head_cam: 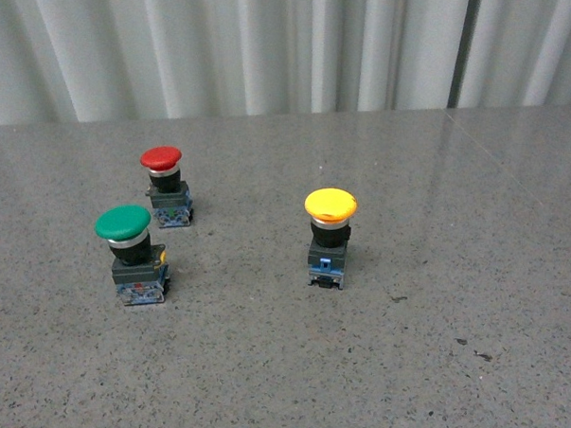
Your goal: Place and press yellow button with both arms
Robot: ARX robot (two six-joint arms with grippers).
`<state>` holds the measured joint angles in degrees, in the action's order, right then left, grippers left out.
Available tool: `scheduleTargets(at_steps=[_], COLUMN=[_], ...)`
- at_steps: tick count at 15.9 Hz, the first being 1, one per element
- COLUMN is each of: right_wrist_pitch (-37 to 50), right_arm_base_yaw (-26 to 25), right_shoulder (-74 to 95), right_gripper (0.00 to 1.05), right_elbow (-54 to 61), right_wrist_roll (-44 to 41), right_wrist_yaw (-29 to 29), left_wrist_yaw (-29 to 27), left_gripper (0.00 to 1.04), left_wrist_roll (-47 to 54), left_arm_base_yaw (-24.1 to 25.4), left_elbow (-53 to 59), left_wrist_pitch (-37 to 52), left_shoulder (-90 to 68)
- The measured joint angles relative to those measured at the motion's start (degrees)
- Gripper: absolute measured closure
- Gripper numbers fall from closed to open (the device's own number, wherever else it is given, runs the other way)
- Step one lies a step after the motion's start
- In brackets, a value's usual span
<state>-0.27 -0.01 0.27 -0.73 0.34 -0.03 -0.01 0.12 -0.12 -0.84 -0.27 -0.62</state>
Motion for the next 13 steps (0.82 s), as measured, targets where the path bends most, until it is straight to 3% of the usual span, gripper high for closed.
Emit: scheduleTargets(at_steps=[2,5,6,7,9,11,13], right_wrist_pitch=[0.02,0.02,-3.13,-0.76,13.14,26.84,31.80], right_arm_base_yaw=[0.00,0.00,0.98,1.18,-3.54,-2.05,0.37], right_shoulder=[0.00,0.00,1.07,8.50,24.65,42.53,58.58], right_gripper=[0.06,0.06,0.06,0.06,0.06,0.06,0.06], right_elbow=[0.00,0.00,-0.85,-2.75,-10.32,-20.92,-29.64], right_wrist_roll=[0.02,0.00,2.34,8.02,15.12,15.39,14.03], right_wrist_yaw=[0.00,0.00,3.13,7.21,4.57,0.59,-0.42], left_wrist_yaw=[0.00,0.00,0.00,-0.11,0.02,-0.04,0.00], left_gripper=[0.06,0.07,0.07,0.07,0.07,0.07,0.07], left_wrist_roll=[0.00,0.02,0.02,0.02,0.02,0.02,0.02], left_arm_base_yaw=[0.00,0.00,0.00,0.00,0.00,0.00,0.00], left_elbow=[0.00,0.00,0.00,0.00,-0.02,0.00,-0.02], left_wrist_pitch=[0.00,0.00,0.00,-0.02,0.04,0.02,0.02], left_shoulder=[0.00,0.00,0.00,0.00,0.00,0.00,0.00])
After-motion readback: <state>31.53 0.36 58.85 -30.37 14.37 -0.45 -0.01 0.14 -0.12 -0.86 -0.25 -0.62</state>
